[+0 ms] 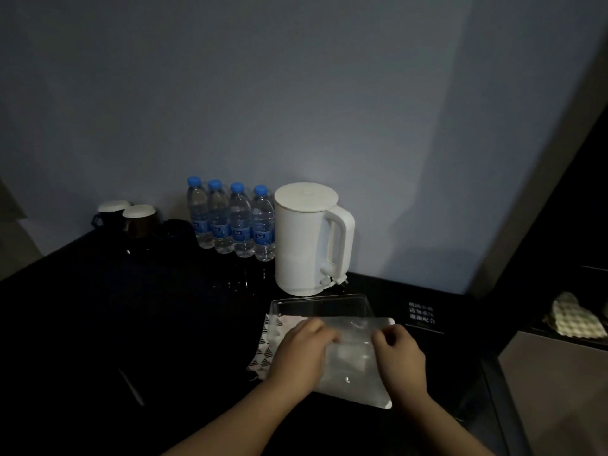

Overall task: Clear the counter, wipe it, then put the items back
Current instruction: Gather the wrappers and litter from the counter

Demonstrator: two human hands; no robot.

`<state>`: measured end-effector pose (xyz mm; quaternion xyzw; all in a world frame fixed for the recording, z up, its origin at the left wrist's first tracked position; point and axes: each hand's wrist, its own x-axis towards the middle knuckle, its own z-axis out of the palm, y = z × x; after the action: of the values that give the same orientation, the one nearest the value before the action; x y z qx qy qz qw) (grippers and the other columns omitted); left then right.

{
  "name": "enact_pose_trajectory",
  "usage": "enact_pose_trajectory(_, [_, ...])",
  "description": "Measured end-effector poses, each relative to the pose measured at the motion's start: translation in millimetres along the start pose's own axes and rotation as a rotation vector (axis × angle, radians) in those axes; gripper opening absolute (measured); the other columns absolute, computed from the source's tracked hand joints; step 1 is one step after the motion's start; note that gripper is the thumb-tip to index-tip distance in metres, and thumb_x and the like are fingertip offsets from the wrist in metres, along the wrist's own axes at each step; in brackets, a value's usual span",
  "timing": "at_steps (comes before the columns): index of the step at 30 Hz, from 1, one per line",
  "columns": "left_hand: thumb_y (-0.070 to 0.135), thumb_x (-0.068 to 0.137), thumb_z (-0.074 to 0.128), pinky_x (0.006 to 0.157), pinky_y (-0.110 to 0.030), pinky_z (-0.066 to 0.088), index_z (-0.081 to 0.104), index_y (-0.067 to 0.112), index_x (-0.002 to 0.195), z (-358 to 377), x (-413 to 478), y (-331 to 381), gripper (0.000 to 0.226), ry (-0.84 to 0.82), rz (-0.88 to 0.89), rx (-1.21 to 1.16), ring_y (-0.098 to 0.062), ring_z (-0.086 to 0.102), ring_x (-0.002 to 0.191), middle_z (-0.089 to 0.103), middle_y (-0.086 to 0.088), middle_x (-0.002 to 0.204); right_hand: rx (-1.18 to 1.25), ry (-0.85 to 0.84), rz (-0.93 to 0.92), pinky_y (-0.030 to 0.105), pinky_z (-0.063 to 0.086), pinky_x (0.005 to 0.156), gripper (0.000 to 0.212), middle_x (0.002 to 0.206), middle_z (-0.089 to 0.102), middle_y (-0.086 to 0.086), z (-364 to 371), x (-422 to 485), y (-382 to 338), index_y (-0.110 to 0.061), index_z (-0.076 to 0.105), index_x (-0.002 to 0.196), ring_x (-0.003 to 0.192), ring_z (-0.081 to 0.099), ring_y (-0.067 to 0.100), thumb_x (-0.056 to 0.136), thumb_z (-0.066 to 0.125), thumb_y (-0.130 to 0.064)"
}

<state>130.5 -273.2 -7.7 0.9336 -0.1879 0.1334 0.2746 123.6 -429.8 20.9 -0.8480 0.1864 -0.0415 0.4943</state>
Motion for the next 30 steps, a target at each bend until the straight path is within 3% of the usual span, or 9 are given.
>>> enact_pose_trajectory(3, [0.006,0.086,0.046,0.088,-0.025,0.042,0.066,0.022,0.109,6.7,-3.9,0.6,0.034,-0.031,0.026,0.043,-0.017,0.051,0.106,0.061,0.000,0.106,-0.068,0.003,0.063,0.025,0.044,0.057,0.012,0.076,0.061,0.001,-6.4,0.1,7.2,-0.018,0.058,0.081,0.068,0.057,0.014,0.090,0.052,-0.021])
enact_pose_trajectory(6, [0.020,0.072,0.051,0.073,-0.021,0.049,0.066,0.028,0.088,7.2,-10.1,-6.5,0.024,0.105,0.053,0.066,-0.006,0.047,0.090,0.062,0.012,0.084,-0.112,0.006,0.086,0.035,0.052,0.074,0.008,0.080,0.062,0.000,-9.0,-0.8,15.1,-0.020,0.060,0.085,0.075,0.059,0.017,0.088,0.053,-0.023])
enact_pose_trajectory(8, [0.024,0.068,0.055,0.072,-0.023,0.045,0.065,0.031,0.081,6.4,-12.8,-13.7,0.017,0.188,-0.003,0.111,-0.006,0.046,0.092,0.061,0.014,0.084,-0.142,0.008,0.088,0.037,0.049,0.084,0.008,0.080,0.061,-0.003,-9.7,-2.3,15.5,-0.021,0.060,0.086,0.079,0.058,0.017,0.087,0.054,-0.025])
enact_pose_trajectory(10, [0.020,0.069,0.065,0.077,-0.028,0.041,0.066,0.030,0.081,0.6,-14.9,-13.5,0.016,0.185,-0.144,0.114,-0.009,0.050,0.102,0.062,0.012,0.096,-0.198,0.005,0.100,0.035,0.042,0.088,0.008,0.085,0.062,-0.003,-8.8,-3.2,14.7,-0.023,0.060,0.087,0.084,0.055,0.018,0.087,0.053,-0.027])
enact_pose_trajectory(13, [0.036,0.095,0.048,0.102,-0.030,0.029,0.062,0.032,0.109,-5.9,-11.6,-15.3,0.021,0.084,-0.430,0.154,-0.012,0.032,0.131,0.044,0.014,0.133,-0.268,0.028,0.117,0.037,0.036,0.091,0.015,0.108,0.059,0.002,-5.5,-2.1,11.7,-0.024,0.062,0.096,0.101,0.050,0.021,0.086,0.054,-0.032])
enact_pose_trajectory(17, [0.052,0.091,0.046,0.110,-0.037,0.026,0.047,0.033,0.129,-9.3,-0.8,-20.6,0.042,0.017,-0.791,-0.088,-0.022,0.025,0.137,0.030,0.005,0.146,-0.222,-0.001,0.194,0.045,0.031,0.103,0.051,0.142,0.038,0.004,-3.8,2.9,11.9,-0.026,0.046,0.131,0.126,0.038,0.030,0.084,0.059,-0.041])
enact_pose_trajectory(21, [0.056,0.085,0.056,0.108,-0.047,0.036,0.031,0.026,0.144,-1.2,8.4,-48.4,0.070,0.059,-1.102,-0.517,-0.036,0.037,0.129,0.032,-0.011,0.145,0.008,-0.097,0.242,0.045,0.042,0.098,0.067,0.137,0.045,0.012,-0.2,10.0,18.4,-0.018,0.038,0.138,0.117,0.049,0.033,0.081,0.064,-0.041])
enact_pose_trajectory(25, [0.049,0.090,0.054,0.096,-0.039,0.046,0.040,0.028,0.138,2.4,8.3,-62.5,0.054,0.054,-1.106,-0.700,-0.031,0.055,0.112,0.052,-0.012,0.129,0.164,-0.123,0.232,0.039,0.045,0.091,0.053,0.114,0.057,0.008,1.2,11.9,17.7,-0.014,0.044,0.131,0.100,0.055,0.027,0.085,0.064,-0.030])
enact_pose_trajectory(30, [0.038,0.098,0.045,0.080,-0.032,0.046,0.058,0.013,0.114,5.4,11.1,-61.9,0.033,0.089,-1.091,-0.836,-0.026,0.059,0.093,0.062,-0.008,0.105,0.181,-0.126,0.196,0.038,0.039,0.099,0.057,0.138,0.048,0.011,5.5,14.4,16.7,-0.019,0.041,0.140,0.123,0.048,0.031,0.088,0.061,-0.032])
